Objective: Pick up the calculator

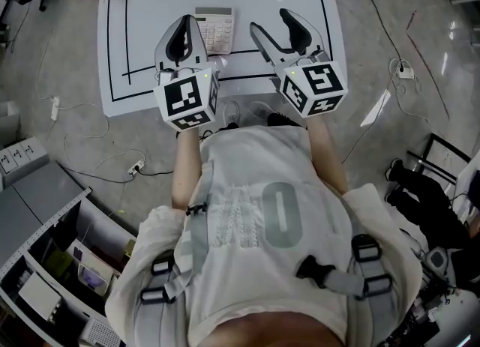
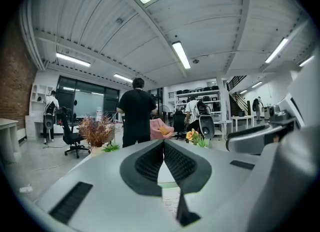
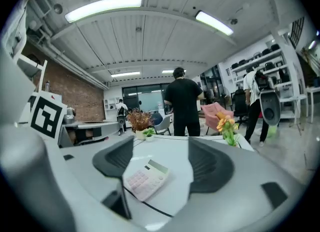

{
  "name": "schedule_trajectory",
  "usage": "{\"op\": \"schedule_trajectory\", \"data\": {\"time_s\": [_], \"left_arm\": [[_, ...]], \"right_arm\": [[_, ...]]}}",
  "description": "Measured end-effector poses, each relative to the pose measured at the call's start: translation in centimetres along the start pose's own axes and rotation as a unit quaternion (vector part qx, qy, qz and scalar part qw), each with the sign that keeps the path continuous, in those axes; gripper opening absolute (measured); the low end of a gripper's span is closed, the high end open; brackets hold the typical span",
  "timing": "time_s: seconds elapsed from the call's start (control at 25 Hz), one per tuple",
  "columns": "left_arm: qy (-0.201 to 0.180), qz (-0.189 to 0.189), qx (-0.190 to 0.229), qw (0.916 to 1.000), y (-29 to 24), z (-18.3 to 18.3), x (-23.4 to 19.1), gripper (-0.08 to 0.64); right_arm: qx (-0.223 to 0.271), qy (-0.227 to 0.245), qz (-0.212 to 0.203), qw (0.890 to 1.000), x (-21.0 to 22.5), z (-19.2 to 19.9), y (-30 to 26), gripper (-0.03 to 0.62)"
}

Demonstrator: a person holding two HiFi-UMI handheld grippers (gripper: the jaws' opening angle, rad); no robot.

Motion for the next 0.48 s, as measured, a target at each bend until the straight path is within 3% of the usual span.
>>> {"op": "schedule_trajectory", "data": {"time_s": [0.04, 0.08, 0.48], "left_arm": [[0.000, -0.004, 0.001, 1.0000, 0.0, 0.0, -0.2, 0.021], [0.001, -0.008, 0.001, 1.0000, 0.1, -0.1, -0.5, 0.021], [0.006, -0.023, -0.001, 0.9997, 0.3, 0.2, -1.1, 0.021]], "right_arm": [[0.001, -0.014, -0.008, 1.000, 0.0, 0.1, -0.4, 0.392], [0.004, -0.026, -0.010, 1.000, 0.1, 0.1, -0.6, 0.443], [-0.014, -0.056, -0.026, 0.998, 0.7, 0.7, -1.0, 0.443]]}}
Point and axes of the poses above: the fingertips, and each gripper's own axes: y backward along the fingers, x to its right, z out of its underside, the point moved 5 cm from there along y, backward along the fingers, and after that the axes turned 13 degrees about -z, right-handed, at the moved point
